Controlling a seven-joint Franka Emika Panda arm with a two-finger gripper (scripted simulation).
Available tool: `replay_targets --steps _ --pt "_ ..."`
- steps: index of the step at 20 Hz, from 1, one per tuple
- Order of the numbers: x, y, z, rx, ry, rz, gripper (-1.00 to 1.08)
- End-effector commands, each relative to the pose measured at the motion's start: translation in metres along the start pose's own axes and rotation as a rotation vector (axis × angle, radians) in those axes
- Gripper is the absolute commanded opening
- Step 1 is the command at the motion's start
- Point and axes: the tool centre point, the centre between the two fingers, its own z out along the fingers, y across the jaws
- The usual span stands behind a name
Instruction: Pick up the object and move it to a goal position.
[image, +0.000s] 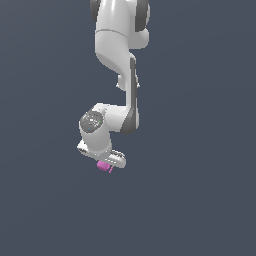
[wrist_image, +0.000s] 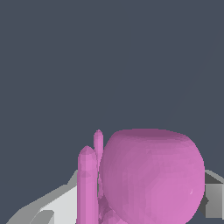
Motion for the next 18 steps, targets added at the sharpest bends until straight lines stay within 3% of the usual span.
replay_targets --steps 1,7,18 --pt "-0.002 -0.005 -0.002 0.0 0.0 -0.001 -1.0" --pt "-0.016 -0.04 -0.014 0.0 0.0 -0.001 -1.0" --pt "-0.057 -0.147 -0.052 0.0 0.0 -0.001 -1.0"
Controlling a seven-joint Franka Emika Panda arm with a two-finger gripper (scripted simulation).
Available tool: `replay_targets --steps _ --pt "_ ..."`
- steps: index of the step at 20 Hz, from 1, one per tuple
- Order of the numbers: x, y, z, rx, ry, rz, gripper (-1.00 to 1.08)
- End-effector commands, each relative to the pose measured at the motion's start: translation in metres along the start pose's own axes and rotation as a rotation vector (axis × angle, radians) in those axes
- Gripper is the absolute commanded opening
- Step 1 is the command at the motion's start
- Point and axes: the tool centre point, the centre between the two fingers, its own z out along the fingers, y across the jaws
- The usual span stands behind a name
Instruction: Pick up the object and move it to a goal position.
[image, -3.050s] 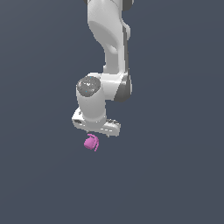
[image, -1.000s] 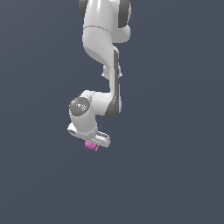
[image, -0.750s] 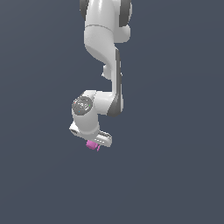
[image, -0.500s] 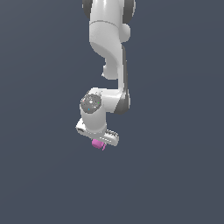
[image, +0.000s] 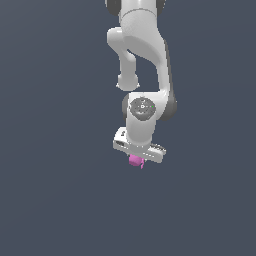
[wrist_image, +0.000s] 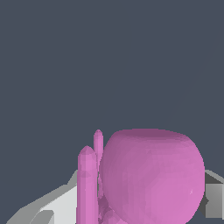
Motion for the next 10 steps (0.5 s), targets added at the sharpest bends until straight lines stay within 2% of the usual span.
replay_targets --steps 1,6,10 --pt "-0.008 -0.02 -0.007 -0.001 0.0 0.002 -1.0" --pt "-0.016 -0.046 -0.016 -0.001 -0.001 0.001 -1.0" --pt "-0.017 -0.052 -0.018 -0.001 -0.001 0.001 -1.0"
